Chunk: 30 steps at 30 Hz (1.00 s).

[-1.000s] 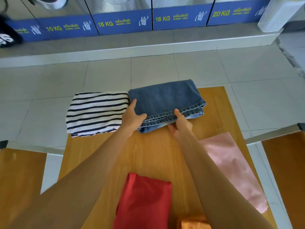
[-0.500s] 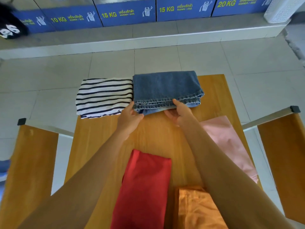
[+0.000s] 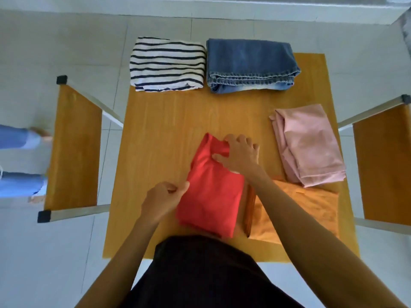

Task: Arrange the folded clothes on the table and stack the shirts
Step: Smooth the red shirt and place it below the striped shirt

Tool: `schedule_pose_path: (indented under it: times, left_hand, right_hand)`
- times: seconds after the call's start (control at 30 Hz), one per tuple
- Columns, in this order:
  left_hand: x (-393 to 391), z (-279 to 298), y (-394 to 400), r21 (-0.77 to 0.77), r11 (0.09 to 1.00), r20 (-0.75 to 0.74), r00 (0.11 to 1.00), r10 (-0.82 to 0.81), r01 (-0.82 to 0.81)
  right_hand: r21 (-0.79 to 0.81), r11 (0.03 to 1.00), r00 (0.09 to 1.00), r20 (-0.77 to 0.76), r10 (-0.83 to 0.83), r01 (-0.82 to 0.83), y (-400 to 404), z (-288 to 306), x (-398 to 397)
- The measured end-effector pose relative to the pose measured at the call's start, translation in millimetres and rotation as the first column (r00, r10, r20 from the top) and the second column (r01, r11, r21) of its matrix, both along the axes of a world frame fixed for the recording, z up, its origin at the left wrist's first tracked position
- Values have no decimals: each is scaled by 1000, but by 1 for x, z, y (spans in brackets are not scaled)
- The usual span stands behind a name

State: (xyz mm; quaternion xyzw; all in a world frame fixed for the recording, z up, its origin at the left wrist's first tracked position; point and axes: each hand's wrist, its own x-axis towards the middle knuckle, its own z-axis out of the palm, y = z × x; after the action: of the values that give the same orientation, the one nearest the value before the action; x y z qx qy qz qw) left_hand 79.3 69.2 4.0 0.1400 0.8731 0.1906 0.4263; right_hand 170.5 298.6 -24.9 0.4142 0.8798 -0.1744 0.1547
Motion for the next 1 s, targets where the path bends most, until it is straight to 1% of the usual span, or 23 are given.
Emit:
schedule_pose_path:
  times: [0.1,0.23,0.33,0.43,0.5,0.53,0.6,0.67,0.77,0.9,1.0]
  left_hand:
    - [16,-7,-30,-60,998,109,994,23,-16]
    - [23,-17,-38,-65,997,10,999,-49,50]
    - [1,-16,-42,0,999,0,999,-37,37]
    - [-28,-13,-60,130,991,-59,997,42,-34]
    - [-43,-15,-80,192,971,-125,978,166,-140]
    - [-47,-15,-89,208,955,-134,962,240,-209]
    - [-47,-19,-104,177,928,-84,934,346,-328]
    - [-39,-24,-110,135,926,-28,933,360,-353]
    - [-30,-31,-106,162,914,-15,925,380,-373]
    - [-43,-27,-83,226,892,-11,914,405,-392]
    - [-75,-20,-54,310,861,1,906,423,-403]
  right_hand:
    - [-8,997,996,38,-79,79,-9,-1,8]
    - [-100,973,978,59,-201,206,-27,8,11]
    - [-132,960,966,119,-232,246,-39,11,19]
    - [-211,951,972,118,-203,224,-58,16,29]
    - [-278,937,977,38,-210,213,-75,16,33]
    - [-317,919,968,-16,-250,232,-83,14,34]
    - [-425,852,914,-118,-388,307,-101,9,35]
    - [-502,775,844,-150,-516,384,-117,6,34]
    - [-518,729,785,-162,-598,448,-123,-2,36]
    - [-655,634,737,-172,-654,410,-102,-4,27]
    - [-721,593,679,-235,-696,358,-77,5,2]
